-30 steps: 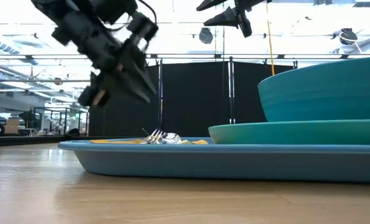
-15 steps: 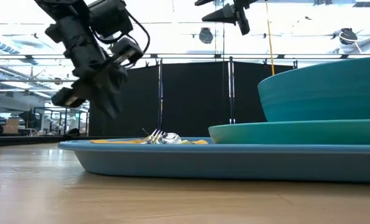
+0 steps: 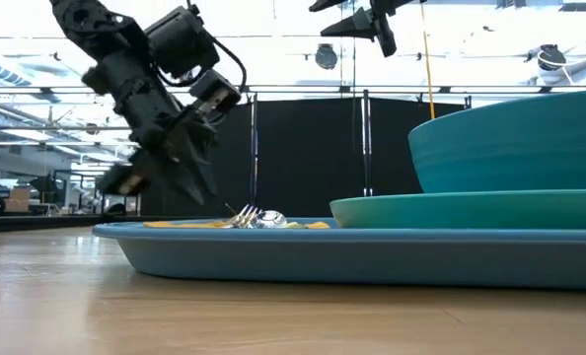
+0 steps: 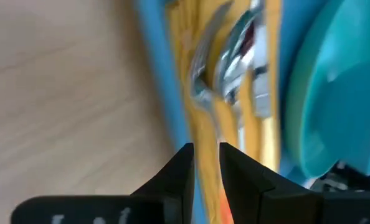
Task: Set up tray
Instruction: Adjust the blue blue serving tray on the table
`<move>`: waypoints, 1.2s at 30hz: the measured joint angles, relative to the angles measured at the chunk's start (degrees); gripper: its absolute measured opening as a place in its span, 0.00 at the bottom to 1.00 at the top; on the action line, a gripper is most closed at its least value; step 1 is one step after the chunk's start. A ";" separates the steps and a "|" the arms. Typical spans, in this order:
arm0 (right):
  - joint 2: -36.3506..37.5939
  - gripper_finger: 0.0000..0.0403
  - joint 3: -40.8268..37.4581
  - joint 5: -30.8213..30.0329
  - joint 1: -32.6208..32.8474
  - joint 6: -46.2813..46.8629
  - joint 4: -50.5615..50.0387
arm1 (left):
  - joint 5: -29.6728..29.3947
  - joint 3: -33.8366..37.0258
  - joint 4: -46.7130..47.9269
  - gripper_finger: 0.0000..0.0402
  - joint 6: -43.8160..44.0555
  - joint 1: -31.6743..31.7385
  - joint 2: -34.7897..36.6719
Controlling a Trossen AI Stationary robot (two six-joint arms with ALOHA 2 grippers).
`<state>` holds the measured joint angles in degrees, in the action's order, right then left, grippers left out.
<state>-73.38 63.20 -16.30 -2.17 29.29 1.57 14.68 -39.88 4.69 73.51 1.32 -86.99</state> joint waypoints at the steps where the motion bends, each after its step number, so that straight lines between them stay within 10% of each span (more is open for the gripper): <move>1: 0.00 0.45 0.00 0.01 0.00 0.01 -0.21 | -0.30 0.61 -0.75 0.19 0.12 -0.02 -0.03; 15: 0.00 0.45 0.00 0.09 -0.05 -0.20 -0.57 | -1.69 13.40 -20.06 0.42 7.68 -1.09 0.50; 36: 0.00 0.45 0.00 0.01 -0.92 -1.50 -0.05 | -4.79 16.07 -29.02 0.27 5.21 -1.39 -0.83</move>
<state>-73.38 63.20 -16.29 -3.09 27.79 1.52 9.89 -23.81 -24.33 78.72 -0.08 -87.83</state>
